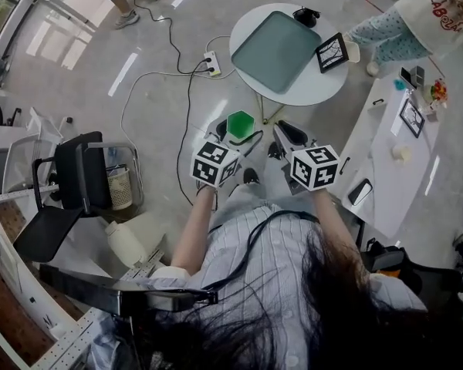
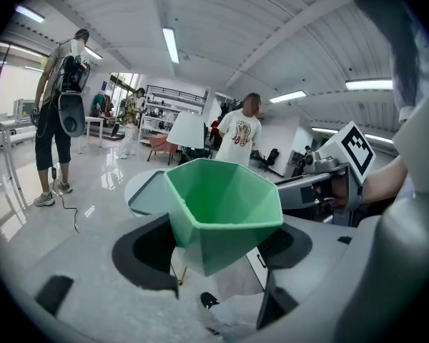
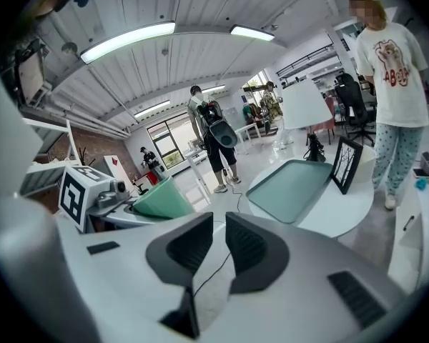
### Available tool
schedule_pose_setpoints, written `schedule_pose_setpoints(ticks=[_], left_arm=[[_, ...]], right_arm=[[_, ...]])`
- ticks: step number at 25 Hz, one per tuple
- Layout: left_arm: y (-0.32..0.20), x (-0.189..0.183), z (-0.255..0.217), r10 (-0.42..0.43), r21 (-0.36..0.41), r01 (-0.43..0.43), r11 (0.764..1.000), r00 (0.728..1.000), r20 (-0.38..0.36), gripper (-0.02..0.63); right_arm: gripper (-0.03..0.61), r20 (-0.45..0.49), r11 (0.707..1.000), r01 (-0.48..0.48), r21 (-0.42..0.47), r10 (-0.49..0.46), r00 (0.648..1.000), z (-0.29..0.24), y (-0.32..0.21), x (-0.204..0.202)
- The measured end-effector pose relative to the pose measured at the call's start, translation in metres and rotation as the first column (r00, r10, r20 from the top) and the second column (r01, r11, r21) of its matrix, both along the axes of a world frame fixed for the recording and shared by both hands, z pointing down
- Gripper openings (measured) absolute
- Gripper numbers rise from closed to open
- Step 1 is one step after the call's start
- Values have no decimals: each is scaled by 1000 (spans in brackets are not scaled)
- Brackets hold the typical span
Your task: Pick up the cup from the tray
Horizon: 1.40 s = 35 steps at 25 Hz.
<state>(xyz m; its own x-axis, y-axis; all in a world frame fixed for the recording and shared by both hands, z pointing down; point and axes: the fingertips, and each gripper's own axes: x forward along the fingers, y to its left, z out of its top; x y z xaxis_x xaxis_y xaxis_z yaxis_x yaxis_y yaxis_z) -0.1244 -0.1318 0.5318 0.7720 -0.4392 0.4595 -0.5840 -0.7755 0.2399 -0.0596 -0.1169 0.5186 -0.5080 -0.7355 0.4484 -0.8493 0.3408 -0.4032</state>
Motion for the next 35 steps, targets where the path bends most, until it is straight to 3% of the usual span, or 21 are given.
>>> schedule_pose_setpoints(ticks=[10,20,35], left_arm=[[17,-3,3,-20,-29,19,999,1000,-14,341],[47,19,0,-44,-32,44,999,999,-5,341],[144,56,-9,-129,-16,130,991,991,26,341]], right_arm=[[68,-9,999,25,-49,-25,1000,7,23,-3],[69,16,999,36,-33,-35,999,2,49,16],[69,67,996,84,12,-85,994,-4,143,59]])
